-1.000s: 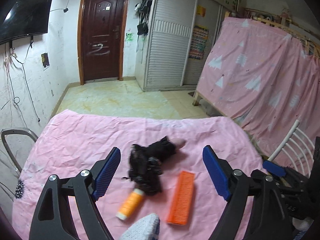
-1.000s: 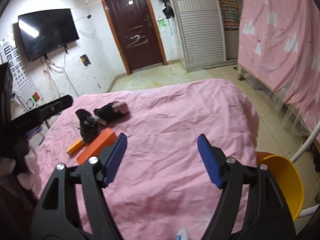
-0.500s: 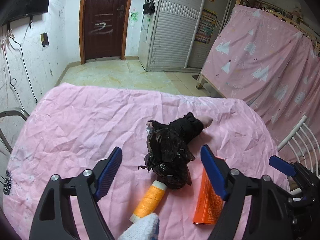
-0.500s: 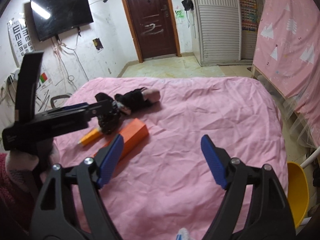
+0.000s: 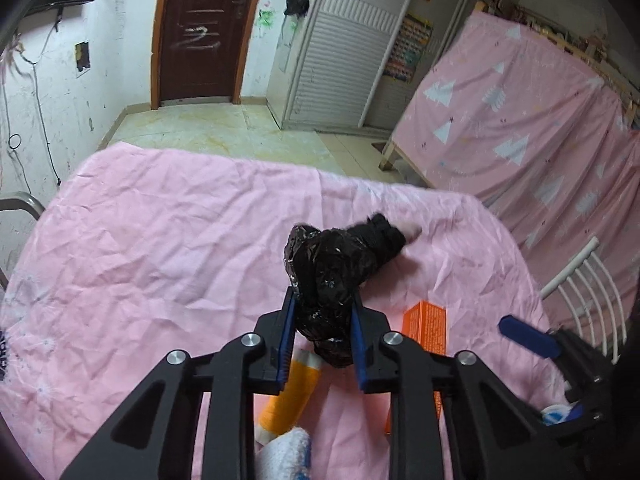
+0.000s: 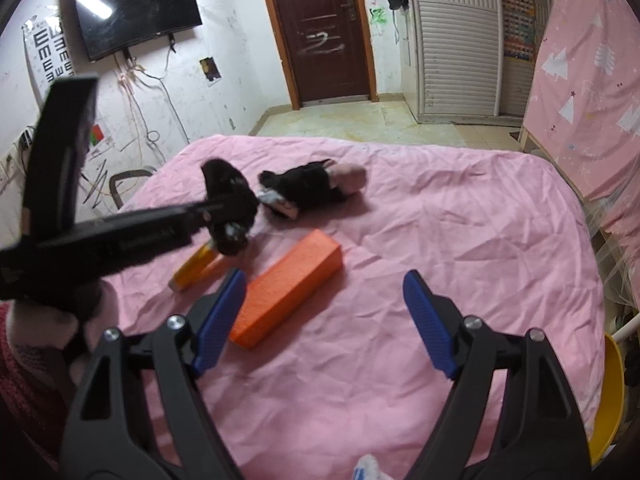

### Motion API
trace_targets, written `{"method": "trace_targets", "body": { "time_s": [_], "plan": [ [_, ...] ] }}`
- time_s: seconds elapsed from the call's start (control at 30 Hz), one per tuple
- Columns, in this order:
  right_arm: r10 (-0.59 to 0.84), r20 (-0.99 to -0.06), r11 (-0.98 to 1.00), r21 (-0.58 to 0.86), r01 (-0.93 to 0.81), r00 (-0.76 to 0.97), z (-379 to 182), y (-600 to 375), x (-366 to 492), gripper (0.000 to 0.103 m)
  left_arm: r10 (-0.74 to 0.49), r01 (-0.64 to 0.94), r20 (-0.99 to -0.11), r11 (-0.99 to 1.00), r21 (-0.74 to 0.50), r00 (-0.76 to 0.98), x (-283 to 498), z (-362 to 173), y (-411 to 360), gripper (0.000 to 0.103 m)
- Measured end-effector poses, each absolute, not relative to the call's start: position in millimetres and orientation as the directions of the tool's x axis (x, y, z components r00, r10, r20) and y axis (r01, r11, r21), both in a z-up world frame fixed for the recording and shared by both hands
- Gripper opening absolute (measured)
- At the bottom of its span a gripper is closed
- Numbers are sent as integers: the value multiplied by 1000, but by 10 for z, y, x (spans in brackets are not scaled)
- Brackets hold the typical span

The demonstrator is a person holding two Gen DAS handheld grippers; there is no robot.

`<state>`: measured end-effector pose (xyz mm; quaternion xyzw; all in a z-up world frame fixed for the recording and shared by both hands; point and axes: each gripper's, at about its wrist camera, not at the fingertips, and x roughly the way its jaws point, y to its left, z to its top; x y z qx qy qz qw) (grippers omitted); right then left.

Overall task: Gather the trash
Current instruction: 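Grasp the black plastic bag with the left gripper while the right gripper grasps the orange box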

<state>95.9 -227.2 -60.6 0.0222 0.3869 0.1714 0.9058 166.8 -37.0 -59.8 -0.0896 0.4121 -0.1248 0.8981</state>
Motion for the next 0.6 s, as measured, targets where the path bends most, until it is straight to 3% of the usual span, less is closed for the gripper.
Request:
{"method": "trace_targets", "body": {
  "time_s": [0.37,0.43,0.6],
  "plan": [
    [337,-737,930,163,-329,586,-716,-1862,1134,78,-288,115,-637,947,-299,715,1446,-233,25,14],
    [328,-749,932,157,-327,576,-747,-1795,1173,72,-285,113,-632,948,-298,721,1419,-213,67,14],
    [292,-782,938,122,-324,551,-848,-1681,1248,42,-286,106,-630,946,-307,722,1377,-217,153,14]
  ]
}}
